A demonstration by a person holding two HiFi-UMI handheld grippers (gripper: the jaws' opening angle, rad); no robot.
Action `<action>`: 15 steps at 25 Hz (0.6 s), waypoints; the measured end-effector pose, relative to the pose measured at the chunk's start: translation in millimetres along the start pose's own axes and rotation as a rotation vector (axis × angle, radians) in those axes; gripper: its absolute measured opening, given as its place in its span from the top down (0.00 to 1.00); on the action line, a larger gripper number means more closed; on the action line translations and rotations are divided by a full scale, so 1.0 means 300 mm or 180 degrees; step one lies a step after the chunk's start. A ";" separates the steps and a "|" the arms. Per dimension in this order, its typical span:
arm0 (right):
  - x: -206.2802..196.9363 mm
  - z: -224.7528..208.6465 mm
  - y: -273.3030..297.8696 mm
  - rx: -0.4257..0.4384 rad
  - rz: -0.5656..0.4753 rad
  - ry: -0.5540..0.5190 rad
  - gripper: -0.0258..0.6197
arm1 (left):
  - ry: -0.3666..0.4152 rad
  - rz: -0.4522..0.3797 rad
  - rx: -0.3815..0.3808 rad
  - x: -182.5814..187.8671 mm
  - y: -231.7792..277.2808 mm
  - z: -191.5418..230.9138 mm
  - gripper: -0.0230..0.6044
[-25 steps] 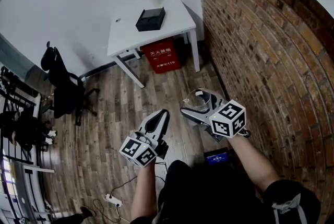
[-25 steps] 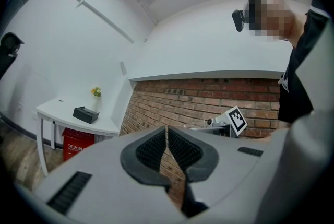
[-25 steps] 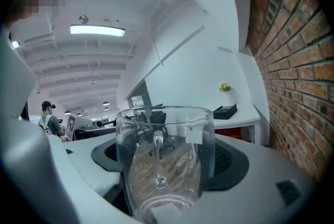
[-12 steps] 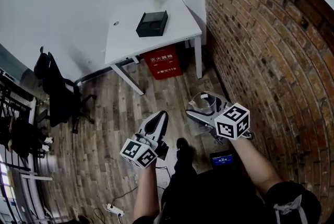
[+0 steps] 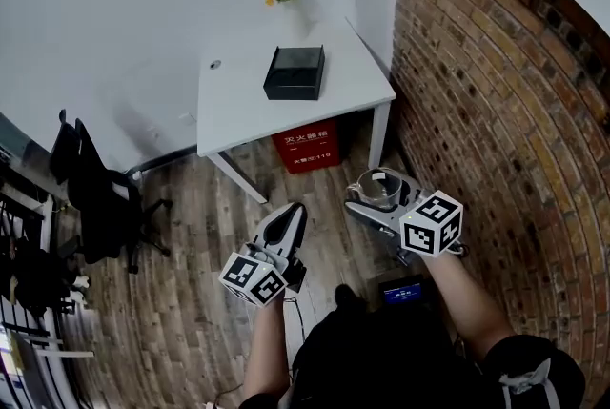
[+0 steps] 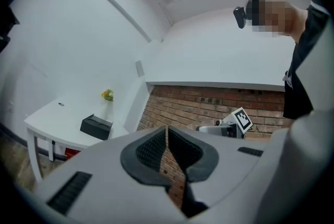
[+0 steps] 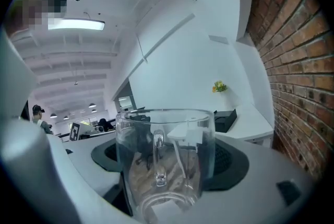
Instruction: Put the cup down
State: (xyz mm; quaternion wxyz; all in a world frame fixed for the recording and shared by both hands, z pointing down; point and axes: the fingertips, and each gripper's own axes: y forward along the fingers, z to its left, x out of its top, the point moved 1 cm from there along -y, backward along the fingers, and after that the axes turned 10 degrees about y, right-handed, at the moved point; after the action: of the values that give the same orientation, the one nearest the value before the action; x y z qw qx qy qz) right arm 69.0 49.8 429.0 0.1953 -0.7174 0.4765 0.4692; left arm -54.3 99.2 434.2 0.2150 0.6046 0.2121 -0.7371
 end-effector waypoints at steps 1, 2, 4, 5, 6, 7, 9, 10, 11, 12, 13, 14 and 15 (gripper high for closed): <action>0.007 -0.010 0.035 -0.0009 0.0012 0.0006 0.32 | -0.0015 0.0003 -0.0003 0.003 0.009 0.041 0.93; 0.010 -0.021 0.067 -0.0019 0.0030 0.0015 0.32 | -0.0030 0.0014 -0.0011 0.004 0.018 0.077 0.93; 0.013 -0.048 0.124 -0.0053 0.0071 0.0039 0.32 | -0.0065 0.0045 -0.0030 -0.001 0.037 0.137 0.93; 0.017 -0.064 0.150 -0.0071 0.0082 0.0058 0.32 | -0.0080 0.0060 -0.0041 -0.005 0.048 0.164 0.93; 0.024 -0.082 0.175 -0.0086 0.0086 0.0078 0.32 | -0.0088 0.0075 -0.0052 -0.008 0.061 0.190 0.93; 0.030 -0.098 0.200 -0.0094 0.0089 0.0096 0.32 | -0.0094 0.0090 -0.0059 -0.011 0.074 0.217 0.93; 0.041 -0.131 0.248 -0.0091 0.0104 0.0115 0.32 | -0.0107 0.0114 -0.0058 -0.020 0.102 0.270 0.93; 0.047 -0.150 0.272 -0.0083 0.0114 0.0119 0.32 | -0.0114 0.0123 -0.0055 -0.025 0.120 0.295 0.93; 0.054 -0.170 0.297 -0.0071 0.0122 0.0125 0.32 | -0.0119 0.0131 -0.0053 -0.029 0.140 0.319 0.93; 0.063 -0.193 0.323 -0.0057 0.0128 0.0134 0.32 | -0.0121 0.0141 -0.0053 -0.034 0.161 0.343 0.93; 0.073 -0.217 0.352 -0.0040 0.0132 0.0143 0.32 | -0.0118 0.0153 -0.0052 -0.038 0.183 0.368 0.93; 0.085 -0.243 0.384 -0.0021 0.0133 0.0153 0.32 | -0.0110 0.0164 -0.0049 -0.040 0.207 0.396 0.93; 0.100 -0.270 0.419 0.0004 0.0132 0.0162 0.32 | -0.0098 0.0174 -0.0043 -0.042 0.231 0.427 0.93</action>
State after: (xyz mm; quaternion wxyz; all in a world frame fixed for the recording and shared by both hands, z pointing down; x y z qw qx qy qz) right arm 2.5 -83.1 463.3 0.1737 -0.7189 0.4964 0.4545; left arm -114.9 -30.2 465.8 0.2423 0.5973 0.1971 -0.7387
